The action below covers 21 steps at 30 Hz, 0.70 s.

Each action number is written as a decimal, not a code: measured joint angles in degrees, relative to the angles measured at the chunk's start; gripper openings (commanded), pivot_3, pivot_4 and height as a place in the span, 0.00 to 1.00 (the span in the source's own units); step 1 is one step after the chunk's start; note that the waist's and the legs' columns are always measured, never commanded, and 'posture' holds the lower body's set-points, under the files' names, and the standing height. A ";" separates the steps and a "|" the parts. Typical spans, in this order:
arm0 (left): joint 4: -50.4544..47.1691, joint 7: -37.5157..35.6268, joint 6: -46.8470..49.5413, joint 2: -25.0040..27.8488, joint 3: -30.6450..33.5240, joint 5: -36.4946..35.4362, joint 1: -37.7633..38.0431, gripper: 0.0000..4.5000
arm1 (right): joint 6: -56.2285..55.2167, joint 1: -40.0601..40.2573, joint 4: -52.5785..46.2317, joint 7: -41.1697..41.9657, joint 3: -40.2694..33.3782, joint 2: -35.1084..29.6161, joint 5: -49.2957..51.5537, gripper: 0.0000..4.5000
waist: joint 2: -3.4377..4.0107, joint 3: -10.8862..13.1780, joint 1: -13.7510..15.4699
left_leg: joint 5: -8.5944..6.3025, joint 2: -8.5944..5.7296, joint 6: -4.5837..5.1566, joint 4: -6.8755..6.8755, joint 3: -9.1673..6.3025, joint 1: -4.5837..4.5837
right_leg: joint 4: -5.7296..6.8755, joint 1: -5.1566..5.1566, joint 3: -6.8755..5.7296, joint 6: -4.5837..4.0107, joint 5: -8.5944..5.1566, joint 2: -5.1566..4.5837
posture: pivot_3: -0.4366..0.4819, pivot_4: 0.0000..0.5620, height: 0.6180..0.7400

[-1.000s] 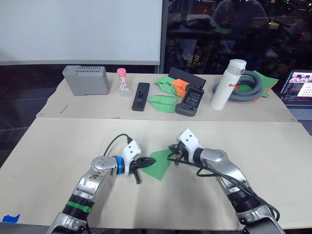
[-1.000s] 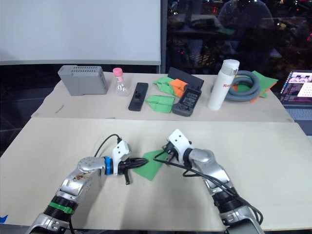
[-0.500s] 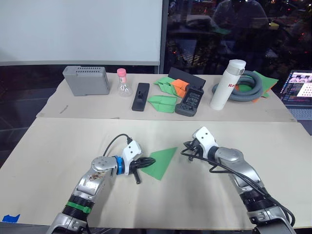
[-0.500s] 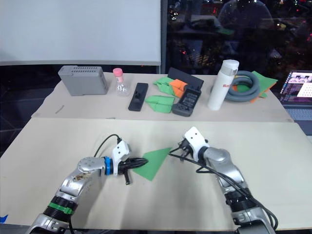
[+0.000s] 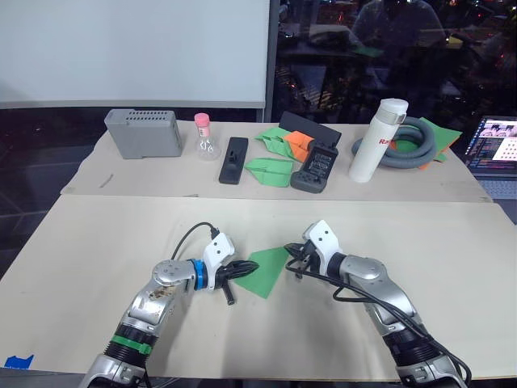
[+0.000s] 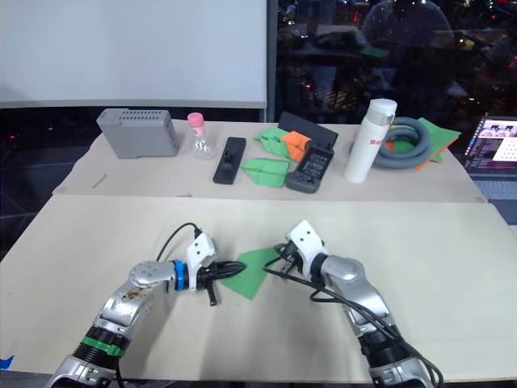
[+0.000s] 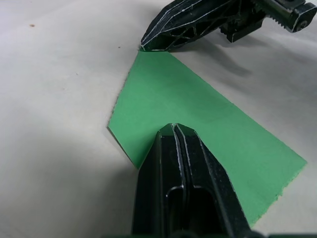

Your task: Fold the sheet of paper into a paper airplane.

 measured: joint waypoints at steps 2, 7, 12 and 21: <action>-0.23 0.17 0.24 0.00 0.04 0.00 0.12 0.01 | 0.01 -0.23 0.27 -0.91 -0.02 -0.03 -0.62 0.00 | 0.00 0.00 -0.01 | 0.00 0.01 0.00 0.00 0.00 0.02 | 0.00 0.01 0.00 0.00 0.00 0.00 | 0.48 0.27 1.00; -0.91 0.57 0.47 0.01 0.04 0.00 0.54 0.01 | 0.06 -1.03 1.72 -2.17 -1.44 -2.30 -1.15 0.00 | 0.00 0.00 0.03 | 0.00 0.00 0.00 -0.01 -0.01 0.00 | 0.00 0.00 0.02 0.00 0.00 -0.05 | 0.48 0.27 1.00; -1.19 0.83 1.27 0.00 0.22 -0.42 0.56 0.01 | -0.57 -1.42 3.61 -1.49 -4.34 -5.61 -0.60 0.00 | 0.00 0.00 0.06 | 0.00 -0.01 0.00 -0.01 0.00 -0.02 | -0.02 0.00 0.00 0.00 0.00 -0.31 | 0.48 0.27 1.00; -3.22 0.67 7.65 1.18 2.67 -4.55 0.34 0.01 | -0.04 -1.42 -0.87 3.66 -5.53 -7.11 1.74 0.00 | 0.00 0.19 -0.29 | 0.01 0.01 0.00 0.00 0.00 -0.26 | -0.01 -0.21 0.00 0.00 0.00 0.09 | 0.48 0.27 1.00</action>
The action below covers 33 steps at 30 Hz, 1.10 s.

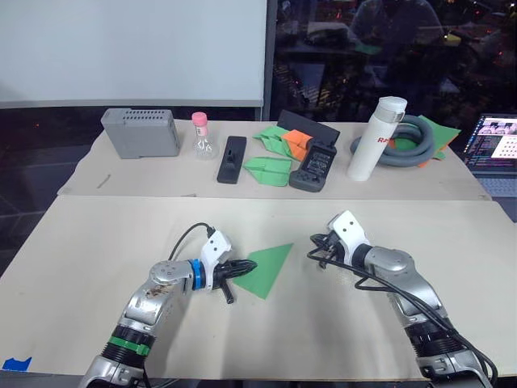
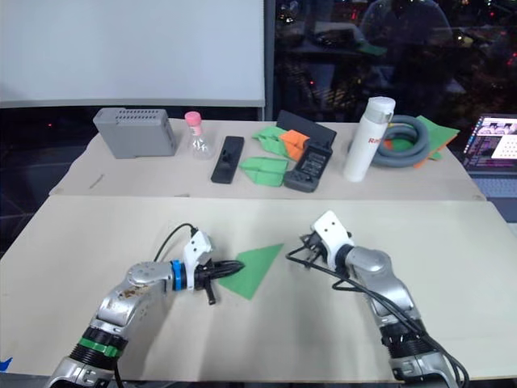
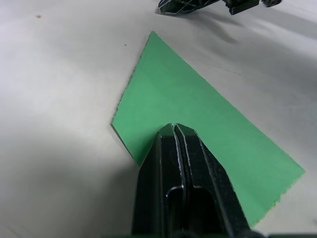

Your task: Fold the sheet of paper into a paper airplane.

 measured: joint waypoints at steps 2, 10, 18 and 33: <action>-1.29 -0.02 2.66 0.79 1.89 -2.15 -0.23 0.01 | 0.17 -0.13 -2.41 1.68 -0.05 -0.12 1.43 0.00 | -0.02 0.05 -0.20 | 0.02 0.01 -0.02 0.00 0.00 -0.14 | 0.04 -0.18 0.00 0.00 0.00 0.04 | 0.48 0.27 1.00; -5.47 -0.98 7.22 6.90 7.37 -6.94 -3.42 0.01 | 0.20 -2.00 -8.35 10.58 2.76 -4.69 4.21 0.00 | -0.01 0.08 -0.22 | 0.09 -0.09 -0.11 0.05 0.06 -0.53 | 0.17 -0.68 -0.01 0.02 0.01 0.14 | 0.48 0.27 1.00; -4.59 -3.38 7.85 10.38 6.19 -6.46 -1.03 0.13 | 1.60 -1.53 -11.99 16.51 4.65 -13.09 4.08 0.00 | -0.09 0.16 0.14 | 0.06 -0.11 -0.05 0.19 0.10 -0.66 | 0.15 -0.71 -0.04 0.02 0.01 0.13 | 0.48 0.27 1.00; -0.37 1.86 46.36 9.41 8.18 -20.40 -18.95 0.80 | 2.86 5.45 -19.87 17.94 2.22 -19.24 5.93 0.73 | -0.19 0.22 0.81 | 0.02 -0.06 0.04 0.88 0.08 -0.85 | 0.40 -0.72 -0.05 0.12 0.00 0.37 | 0.48 0.27 1.00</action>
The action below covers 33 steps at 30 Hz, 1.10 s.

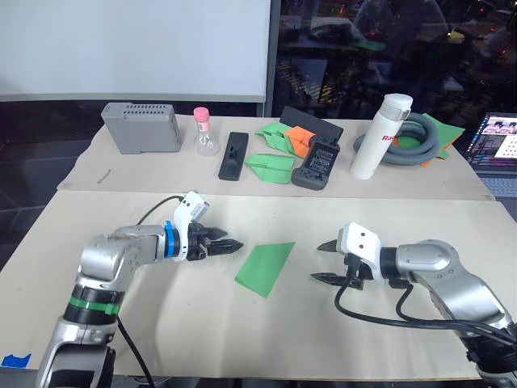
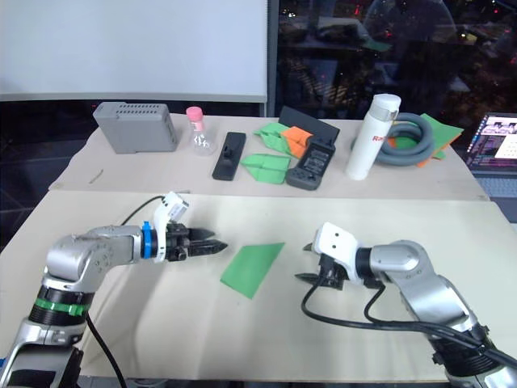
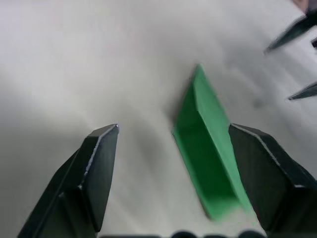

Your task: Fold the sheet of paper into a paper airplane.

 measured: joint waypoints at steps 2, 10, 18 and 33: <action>2.96 -1.19 6.10 -0.16 0.05 -2.76 -4.13 0.80 | -0.16 0.27 -1.75 1.32 -0.38 -0.26 1.46 0.73 | -0.01 0.01 0.09 | 0.02 -0.02 -0.02 0.05 -0.01 -0.01 | 0.02 0.03 -0.01 0.01 0.00 0.01 | 0.48 0.27 1.00; 7.07 -3.04 7.05 -1.41 -8.30 -2.48 -7.59 0.80 | -1.75 2.53 -5.23 4.29 -2.90 -2.01 3.66 0.73 | -0.03 0.02 0.17 | 0.10 -0.01 -0.16 0.07 0.03 -0.04 | -0.03 0.04 0.07 0.01 0.01 0.00 | 0.48 0.27 1.00; 10.84 -2.40 4.28 -4.89 -12.75 0.75 -9.96 0.80 | -2.12 6.14 -7.56 4.81 -8.46 -1.60 10.26 0.73 | -0.04 0.03 0.31 | 0.04 -0.02 -0.06 0.12 0.02 -0.06 | -0.04 0.06 0.08 0.01 0.01 -0.01 | 0.48 0.27 1.00; 13.93 4.10 11.39 -11.43 -4.27 0.08 -10.76 0.01 | -2.85 7.78 -7.45 5.24 -11.39 -1.73 13.17 0.74 | -0.04 0.03 0.26 | 0.04 -0.02 -0.05 0.28 0.02 -0.10 | 0.04 0.04 0.09 0.02 0.01 -0.01 | 0.48 0.27 1.00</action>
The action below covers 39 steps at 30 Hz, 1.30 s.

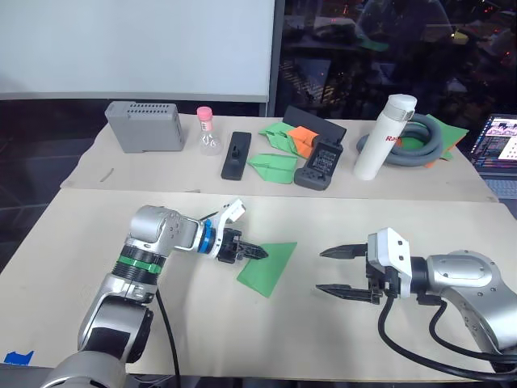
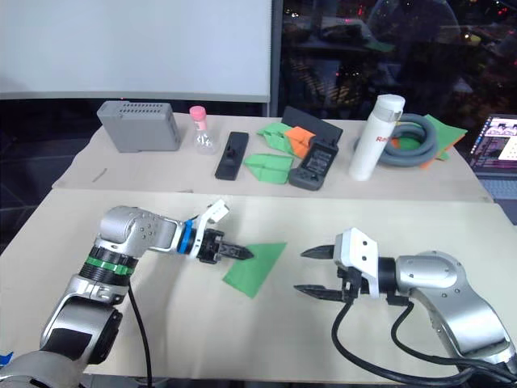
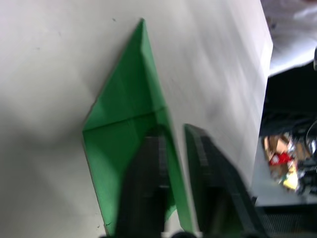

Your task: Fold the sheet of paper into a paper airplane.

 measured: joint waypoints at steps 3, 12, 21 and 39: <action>-0.57 3.72 3.19 -2.91 6.07 -0.64 -0.01 0.01 | 0.02 -1.19 0.62 -0.38 0.23 0.00 -0.10 0.74 | 0.00 0.00 0.02 | 0.02 0.00 -0.04 0.05 0.00 -0.01 | 0.02 0.00 0.00 0.01 0.00 -0.01 | 0.48 0.27 1.00; -4.35 29.24 7.85 -23.30 38.28 2.54 -2.73 0.01 | 0.05 -4.65 2.64 -0.93 0.50 0.00 -0.11 0.74 | -0.04 0.01 0.10 | 0.06 -0.04 -0.13 0.18 -0.02 -0.10 | -0.01 0.02 0.02 0.14 0.08 -0.14 | 0.48 0.27 1.00; -12.29 50.22 8.21 -30.75 52.72 1.93 -1.78 0.01 | -0.05 -5.93 4.43 -0.92 1.22 -0.08 -0.96 0.74 | -0.13 0.06 0.13 | 0.12 -0.05 -0.30 0.03 -0.05 -0.06 | 0.00 -0.06 0.07 0.17 0.13 -0.22 | 0.48 0.27 1.00; -8.97 61.95 8.22 -25.75 46.57 -24.81 4.09 0.78 | 3.71 -10.92 4.00 -6.37 8.36 4.95 -2.54 0.74 | -0.14 0.06 -0.03 | 0.18 -0.12 -0.45 -0.08 -0.05 0.00 | 0.07 -0.15 0.11 0.18 0.16 -0.25 | 0.48 0.27 1.00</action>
